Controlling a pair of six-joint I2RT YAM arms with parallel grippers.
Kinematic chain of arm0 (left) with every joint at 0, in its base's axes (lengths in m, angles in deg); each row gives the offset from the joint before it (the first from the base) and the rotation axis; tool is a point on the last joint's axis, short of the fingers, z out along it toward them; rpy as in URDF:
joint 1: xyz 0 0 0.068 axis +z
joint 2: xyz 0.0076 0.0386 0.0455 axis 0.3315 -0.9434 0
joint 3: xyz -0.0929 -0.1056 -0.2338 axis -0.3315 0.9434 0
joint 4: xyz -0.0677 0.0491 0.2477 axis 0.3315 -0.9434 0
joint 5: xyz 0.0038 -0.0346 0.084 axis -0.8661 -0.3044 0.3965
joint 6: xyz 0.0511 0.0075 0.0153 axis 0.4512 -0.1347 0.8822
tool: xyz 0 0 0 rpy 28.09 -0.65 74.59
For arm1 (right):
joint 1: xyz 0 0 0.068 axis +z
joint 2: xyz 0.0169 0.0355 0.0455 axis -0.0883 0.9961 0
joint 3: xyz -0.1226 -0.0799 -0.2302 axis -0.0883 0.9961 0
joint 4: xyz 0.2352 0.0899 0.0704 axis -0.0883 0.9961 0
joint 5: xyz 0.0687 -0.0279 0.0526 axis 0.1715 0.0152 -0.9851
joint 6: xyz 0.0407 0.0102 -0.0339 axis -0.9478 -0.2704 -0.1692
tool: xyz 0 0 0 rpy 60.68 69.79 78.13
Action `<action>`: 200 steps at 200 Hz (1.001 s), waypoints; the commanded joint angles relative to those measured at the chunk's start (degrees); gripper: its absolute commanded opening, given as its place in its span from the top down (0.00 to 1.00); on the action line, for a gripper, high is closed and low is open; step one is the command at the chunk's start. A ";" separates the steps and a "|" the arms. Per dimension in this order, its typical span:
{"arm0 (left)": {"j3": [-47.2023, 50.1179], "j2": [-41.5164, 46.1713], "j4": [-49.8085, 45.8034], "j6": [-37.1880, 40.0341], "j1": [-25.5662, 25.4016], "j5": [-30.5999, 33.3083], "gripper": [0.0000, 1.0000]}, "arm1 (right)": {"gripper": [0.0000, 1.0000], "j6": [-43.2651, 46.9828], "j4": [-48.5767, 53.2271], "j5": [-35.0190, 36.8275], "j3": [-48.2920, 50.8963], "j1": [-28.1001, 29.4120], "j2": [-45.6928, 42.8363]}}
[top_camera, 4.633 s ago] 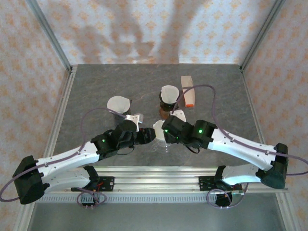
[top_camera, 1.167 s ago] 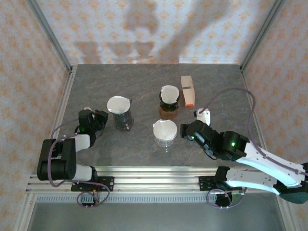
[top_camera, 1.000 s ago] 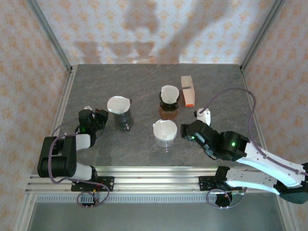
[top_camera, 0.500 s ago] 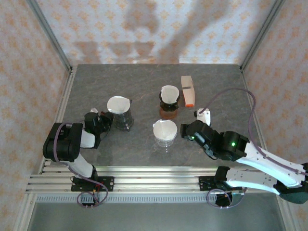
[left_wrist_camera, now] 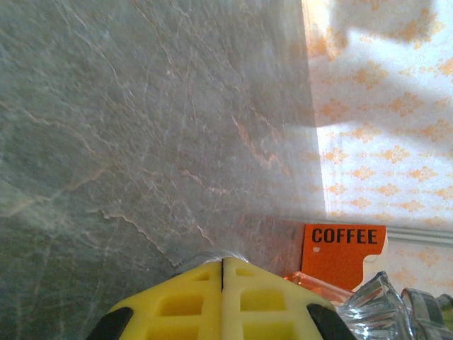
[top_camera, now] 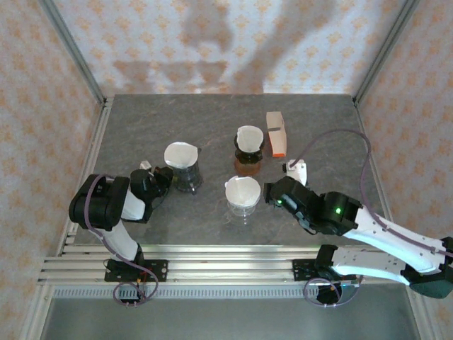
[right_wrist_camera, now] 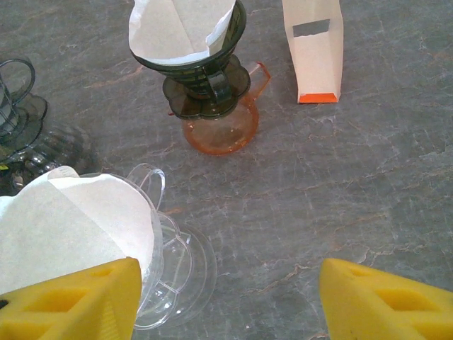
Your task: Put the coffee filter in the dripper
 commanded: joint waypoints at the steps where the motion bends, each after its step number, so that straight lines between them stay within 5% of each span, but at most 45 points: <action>1: 0.26 0.51 3.49 -0.35 -1.93 0.90 1.00 | 0.33 -0.58 -0.43 2.38 0.07 0.30 0.16; 114: -3.12 -3.28 4.49 -0.02 -14.99 5.95 1.00 | 0.33 -0.65 -0.37 2.70 -0.06 0.34 1.03; 200: 1.91 3.65 -1.26 1.88 -13.41 10.92 1.00 | 0.33 -0.46 0.53 4.84 -0.79 0.32 0.79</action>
